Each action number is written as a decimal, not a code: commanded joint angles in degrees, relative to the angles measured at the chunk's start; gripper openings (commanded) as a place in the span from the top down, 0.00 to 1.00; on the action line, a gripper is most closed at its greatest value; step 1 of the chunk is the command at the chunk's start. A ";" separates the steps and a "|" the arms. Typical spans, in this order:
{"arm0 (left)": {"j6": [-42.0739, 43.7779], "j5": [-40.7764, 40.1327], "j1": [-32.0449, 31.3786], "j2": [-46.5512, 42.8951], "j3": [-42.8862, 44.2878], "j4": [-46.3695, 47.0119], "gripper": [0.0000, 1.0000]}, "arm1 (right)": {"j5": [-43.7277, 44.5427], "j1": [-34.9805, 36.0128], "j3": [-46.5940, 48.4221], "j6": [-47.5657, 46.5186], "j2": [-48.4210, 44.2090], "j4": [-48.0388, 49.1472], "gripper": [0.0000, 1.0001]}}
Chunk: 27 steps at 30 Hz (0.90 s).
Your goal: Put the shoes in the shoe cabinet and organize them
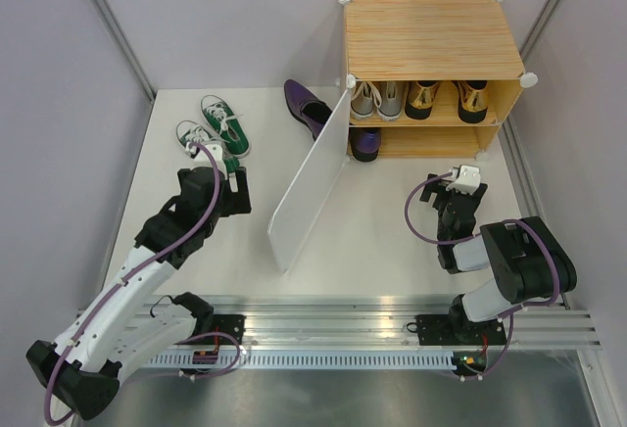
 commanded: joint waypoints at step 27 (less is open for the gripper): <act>-0.20 -0.65 0.25 -2.50 0.19 2.26 0.05 | -1.08 -0.19 0.99 0.35 -0.12 1.48 0.02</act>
